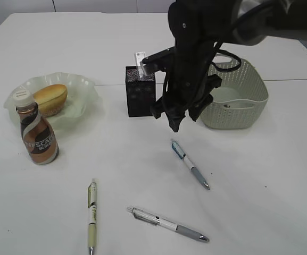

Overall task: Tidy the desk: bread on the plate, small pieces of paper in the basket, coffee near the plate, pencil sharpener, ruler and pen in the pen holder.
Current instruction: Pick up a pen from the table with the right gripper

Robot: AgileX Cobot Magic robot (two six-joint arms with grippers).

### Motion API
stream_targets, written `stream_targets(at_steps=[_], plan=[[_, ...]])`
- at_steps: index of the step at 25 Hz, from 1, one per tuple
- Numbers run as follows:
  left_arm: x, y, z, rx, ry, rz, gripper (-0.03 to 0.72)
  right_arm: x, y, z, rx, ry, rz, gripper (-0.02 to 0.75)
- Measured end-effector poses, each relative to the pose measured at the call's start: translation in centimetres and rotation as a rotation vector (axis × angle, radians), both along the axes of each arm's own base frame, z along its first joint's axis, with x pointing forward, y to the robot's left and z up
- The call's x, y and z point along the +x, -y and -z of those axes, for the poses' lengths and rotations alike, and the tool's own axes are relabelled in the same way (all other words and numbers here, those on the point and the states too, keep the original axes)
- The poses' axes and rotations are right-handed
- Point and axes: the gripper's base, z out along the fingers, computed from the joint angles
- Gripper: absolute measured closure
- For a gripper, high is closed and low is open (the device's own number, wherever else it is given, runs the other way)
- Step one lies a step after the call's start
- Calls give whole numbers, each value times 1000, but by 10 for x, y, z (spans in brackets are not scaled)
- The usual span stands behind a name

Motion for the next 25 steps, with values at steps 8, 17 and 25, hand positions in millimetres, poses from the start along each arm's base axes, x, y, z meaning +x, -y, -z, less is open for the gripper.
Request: stream_targets(at_steps=[8,17,25], plan=[[5,0,25,55,-71,-10,320,12,3,42,12,-148,-22,330],[5,0,31,72,-89,-12,320,17,10,61,55,-213,21,330],[6,-1,31,81,-85,-16,320,16,5,80,69,-264,39,330]])
